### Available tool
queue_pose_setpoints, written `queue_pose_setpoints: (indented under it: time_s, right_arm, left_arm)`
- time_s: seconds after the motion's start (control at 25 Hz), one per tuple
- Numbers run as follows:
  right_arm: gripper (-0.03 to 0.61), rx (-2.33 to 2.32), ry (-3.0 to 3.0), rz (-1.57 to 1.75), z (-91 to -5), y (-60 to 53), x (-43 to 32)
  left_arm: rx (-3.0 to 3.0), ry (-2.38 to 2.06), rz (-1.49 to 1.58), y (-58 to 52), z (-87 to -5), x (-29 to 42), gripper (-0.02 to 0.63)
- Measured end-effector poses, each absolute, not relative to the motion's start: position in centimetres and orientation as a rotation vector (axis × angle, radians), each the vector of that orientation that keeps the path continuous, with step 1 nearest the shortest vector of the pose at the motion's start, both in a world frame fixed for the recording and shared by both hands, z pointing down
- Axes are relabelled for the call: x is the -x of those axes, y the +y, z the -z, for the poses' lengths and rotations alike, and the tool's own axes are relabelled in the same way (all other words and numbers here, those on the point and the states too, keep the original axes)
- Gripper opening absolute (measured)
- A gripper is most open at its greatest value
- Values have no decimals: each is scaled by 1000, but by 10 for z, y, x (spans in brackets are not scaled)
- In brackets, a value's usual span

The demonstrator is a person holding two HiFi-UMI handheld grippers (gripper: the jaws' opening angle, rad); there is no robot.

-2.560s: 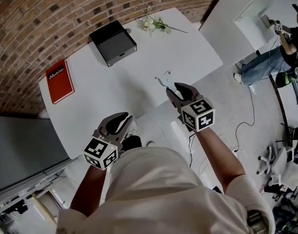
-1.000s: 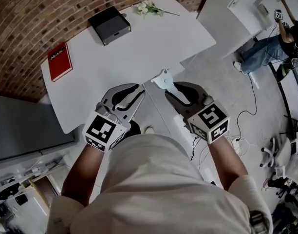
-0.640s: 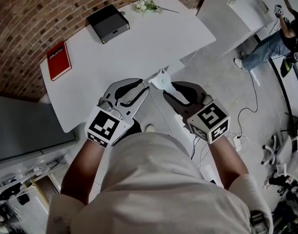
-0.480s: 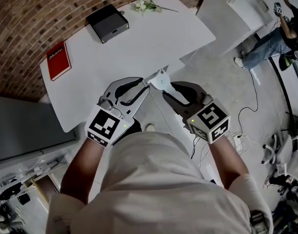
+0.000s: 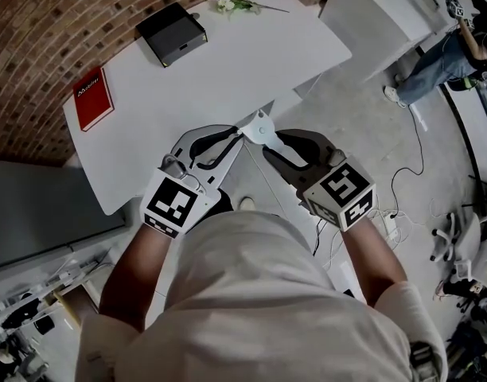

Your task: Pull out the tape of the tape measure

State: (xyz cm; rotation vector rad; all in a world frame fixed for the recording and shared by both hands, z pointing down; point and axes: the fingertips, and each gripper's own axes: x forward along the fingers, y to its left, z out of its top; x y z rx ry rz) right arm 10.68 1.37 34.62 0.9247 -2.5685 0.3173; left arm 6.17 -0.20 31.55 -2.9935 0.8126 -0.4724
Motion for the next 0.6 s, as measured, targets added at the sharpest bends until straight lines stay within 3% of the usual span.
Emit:
queue_pose_setpoints:
  time_s: [0.6]
  right_arm:
    - [133, -959, -2583, -314, -349, 10, -106]
  left_arm:
    - [3000, 843, 476, -4, -318, -60, 29]
